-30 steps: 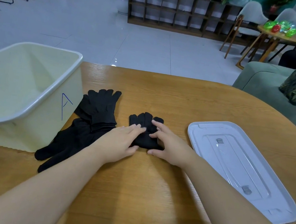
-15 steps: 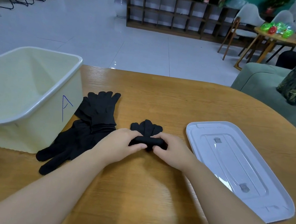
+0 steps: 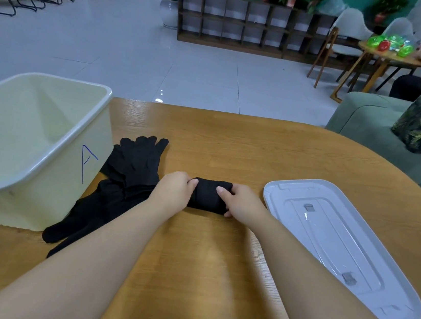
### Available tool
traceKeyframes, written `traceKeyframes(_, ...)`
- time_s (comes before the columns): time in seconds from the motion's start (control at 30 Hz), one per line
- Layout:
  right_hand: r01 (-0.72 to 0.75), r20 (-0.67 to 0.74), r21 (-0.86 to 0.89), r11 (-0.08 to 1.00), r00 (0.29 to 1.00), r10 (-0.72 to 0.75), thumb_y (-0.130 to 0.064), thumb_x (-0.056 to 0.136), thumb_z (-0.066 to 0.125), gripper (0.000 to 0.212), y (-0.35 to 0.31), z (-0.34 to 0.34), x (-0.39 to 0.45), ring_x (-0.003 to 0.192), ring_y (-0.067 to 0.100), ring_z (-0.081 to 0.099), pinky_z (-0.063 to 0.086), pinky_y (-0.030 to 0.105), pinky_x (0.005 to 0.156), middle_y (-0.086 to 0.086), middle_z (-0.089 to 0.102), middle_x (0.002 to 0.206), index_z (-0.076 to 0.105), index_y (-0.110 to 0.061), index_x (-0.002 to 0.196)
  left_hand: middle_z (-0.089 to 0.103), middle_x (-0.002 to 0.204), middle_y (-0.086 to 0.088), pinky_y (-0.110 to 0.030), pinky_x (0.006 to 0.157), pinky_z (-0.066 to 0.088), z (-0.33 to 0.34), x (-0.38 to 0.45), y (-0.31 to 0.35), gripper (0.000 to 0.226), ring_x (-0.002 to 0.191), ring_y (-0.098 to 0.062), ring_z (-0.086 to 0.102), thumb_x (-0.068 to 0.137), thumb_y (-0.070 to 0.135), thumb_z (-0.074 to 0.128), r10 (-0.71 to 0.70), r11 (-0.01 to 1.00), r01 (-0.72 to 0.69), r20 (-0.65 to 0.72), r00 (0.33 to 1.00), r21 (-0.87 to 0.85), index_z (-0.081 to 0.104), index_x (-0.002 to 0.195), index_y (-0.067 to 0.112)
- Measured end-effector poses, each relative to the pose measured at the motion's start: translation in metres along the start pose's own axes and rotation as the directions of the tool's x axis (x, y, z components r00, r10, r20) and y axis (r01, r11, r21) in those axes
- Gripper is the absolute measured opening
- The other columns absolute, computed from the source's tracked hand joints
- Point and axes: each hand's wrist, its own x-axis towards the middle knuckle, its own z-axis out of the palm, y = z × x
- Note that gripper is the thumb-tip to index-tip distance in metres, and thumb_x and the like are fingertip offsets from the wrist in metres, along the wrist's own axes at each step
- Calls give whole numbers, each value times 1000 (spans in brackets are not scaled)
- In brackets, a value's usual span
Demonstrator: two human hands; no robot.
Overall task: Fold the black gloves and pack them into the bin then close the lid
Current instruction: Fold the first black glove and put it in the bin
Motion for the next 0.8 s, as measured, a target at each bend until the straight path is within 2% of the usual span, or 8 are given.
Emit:
traceKeyframes(0.1,-59,-58,-54,997,997,56,-38,94,51,26,-3,3,9,54,12,60,41,25,56,4,61,80,46,-16,82,39,54,0,-27,46,27,4,5,0,41,49,-15,36,98,26,41,-43,997,44,-19,999,57,36,59,12)
traceKeyframes(0.2,-147,-139,-94,985,981,133,-41,89,59,37,-7,8,15,73,24,64,44,28,58,13,59,109,48,-10,107,56,90,-10,-29,63,41,4,4,-1,18,75,-24,54,94,24,50,-83,996,84,-61,995,10,50,95,5)
traceKeyframes(0.23,-175,-147,-148,973,977,153,-42,88,60,41,-10,9,16,79,26,64,43,28,57,15,60,111,50,-8,110,55,104,-13,-31,69,43,2,4,-1,24,86,-27,57,94,23,52,-105,994,105,-45,993,-8,50,108,4)
traceKeyframes(0.33,-217,-126,-229,949,973,192,-41,90,59,36,-16,8,18,76,26,64,44,26,55,16,68,91,54,-5,92,54,128,-14,-33,87,46,-6,7,2,40,105,-25,56,94,19,51,-121,993,121,114,986,11,44,130,3)
traceKeyframes(0.4,-222,-89,-214,951,974,208,-37,90,59,33,-20,6,17,65,23,64,47,27,59,9,61,68,53,-5,89,53,133,-12,-31,93,43,-12,9,5,44,116,-25,53,93,14,51,-122,992,119,225,967,28,42,135,6)
traceKeyframes(0.5,-184,-25,-187,965,983,183,-31,90,61,28,-19,3,15,58,19,59,47,27,59,6,56,64,52,-5,91,51,135,-11,-30,97,41,-17,8,8,44,122,-26,49,90,6,51,-110,994,113,344,933,11,46,134,8)
traceKeyframes(0.67,-57,128,33,998,990,52,-19,90,61,21,-7,-3,7,76,18,59,53,35,83,1,59,83,58,-8,108,65,110,-9,-31,87,48,-23,0,7,29,99,-22,59,83,2,53,-14,983,83,388,921,-161,64,107,14)
traceKeyframes(0.8,59,103,104,993,992,-70,-16,90,60,9,-5,-8,-1,66,11,54,46,27,71,-3,57,77,56,-16,98,63,103,-9,-33,86,47,-31,-5,3,24,95,-22,59,81,1,52,36,945,86,361,932,-316,60,95,19)
